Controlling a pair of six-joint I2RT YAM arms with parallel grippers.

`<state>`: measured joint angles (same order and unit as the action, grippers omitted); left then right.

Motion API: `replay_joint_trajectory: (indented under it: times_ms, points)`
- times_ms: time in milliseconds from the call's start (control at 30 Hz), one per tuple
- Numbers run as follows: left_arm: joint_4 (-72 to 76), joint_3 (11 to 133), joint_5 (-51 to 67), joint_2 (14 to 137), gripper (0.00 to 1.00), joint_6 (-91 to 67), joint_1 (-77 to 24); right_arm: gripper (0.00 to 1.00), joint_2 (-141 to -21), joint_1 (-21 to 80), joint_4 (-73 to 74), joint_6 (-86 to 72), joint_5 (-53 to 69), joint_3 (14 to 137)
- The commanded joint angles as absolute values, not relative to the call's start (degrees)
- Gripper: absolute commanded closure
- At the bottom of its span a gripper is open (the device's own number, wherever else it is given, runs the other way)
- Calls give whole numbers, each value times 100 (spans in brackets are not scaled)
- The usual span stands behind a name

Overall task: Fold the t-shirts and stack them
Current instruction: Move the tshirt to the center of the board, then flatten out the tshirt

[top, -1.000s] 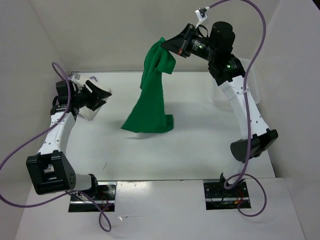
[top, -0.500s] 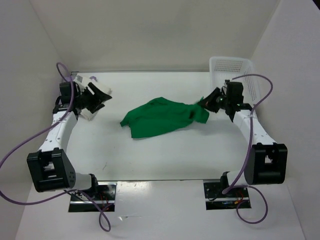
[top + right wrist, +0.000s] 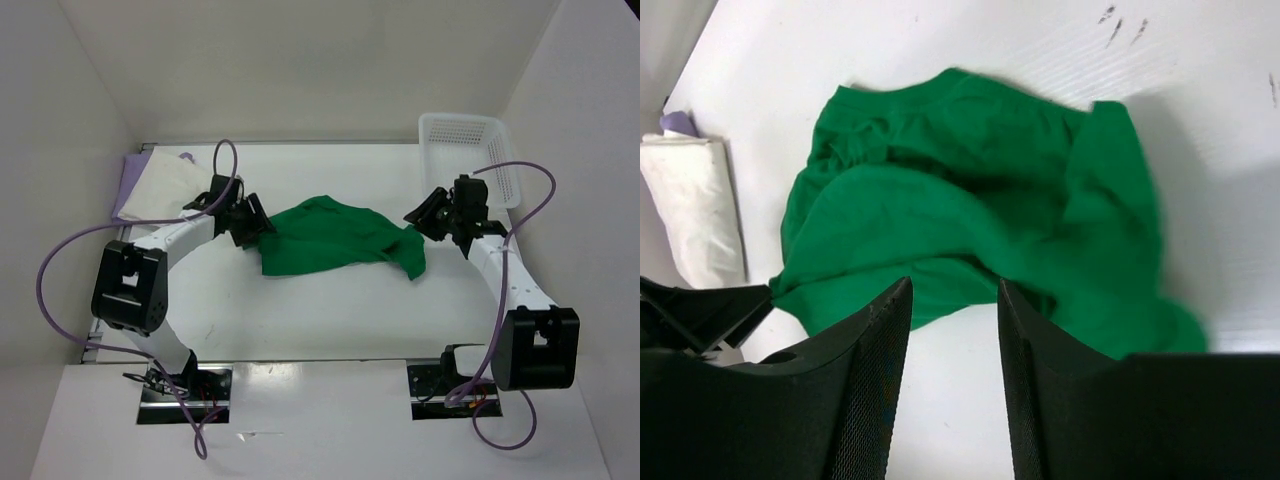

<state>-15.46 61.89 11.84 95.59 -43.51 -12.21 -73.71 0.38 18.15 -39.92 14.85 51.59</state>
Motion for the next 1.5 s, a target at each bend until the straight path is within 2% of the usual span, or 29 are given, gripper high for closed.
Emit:
replay_joint_trajectory:
  times_ms: [0,200,300,433,567,667,700,800,833,867,933,967,1000,1100,1267,1400,1467]
  points:
    - [-1521,6398,571,9606,32,-4236,-1222,54,-7058,62,1793,-3867,1178,5019]
    - [-1608,6547,519,9791,47,-4289,-1458,53,-7058,62,1670,-3867,1292,4957]
    - [-1731,6470,448,9686,47,-4289,-1512,49,-7110,62,1670,-3867,1292,4905]
    - [-1863,6242,667,9371,37,-4342,-1512,38,-7347,62,1670,-3867,1231,4904]
    - [-1723,6108,809,9246,33,-4395,-1512,28,-7637,62,1775,-3867,862,4852]
    - [-1661,6275,783,9606,44,-4325,-1512,24,-7821,62,1723,-3929,467,4737]
    - [-1531,6275,704,9815,54,-4272,-1512,22,-7901,62,1723,-3981,414,4737]
    - [-1468,6582,589,10238,69,-4210,-1319,22,-8287,62,1573,-4034,474,4685]
    - [-1468,6661,502,10309,79,-4140,-1266,26,-8384,62,1443,-4086,475,4685]
    - [-1407,6810,501,10362,83,-4140,-1266,42,-8559,62,1372,-4148,536,4685]
    - [-1345,6978,431,10362,95,-4087,-1108,60,-8718,175,1266,-4148,650,4685]
    - [-1345,7066,361,10310,98,-4026,-1107,69,-8806,306,1205,-4218,650,4685]
    - [-1345,7180,360,10310,100,-4025,-1047,83,-8972,386,1152,-4219,859,4737]
    - [-1502,7838,360,10389,100,-3902,-897,98,-9088,694,1046,-4341,1028,4868]
    - [-1705,8437,720,10031,100,-3850,-773,100,-8492,879,1037,-4342,1099,5097]
    - [-1644,7973,809,9213,100,-3850,-651,100,-7639,879,1711,-4228,1221,5422]
    - [-1486,7210,809,8563,98,-3850,-598,100,-7077,879,2020,-4166,1353,5327]
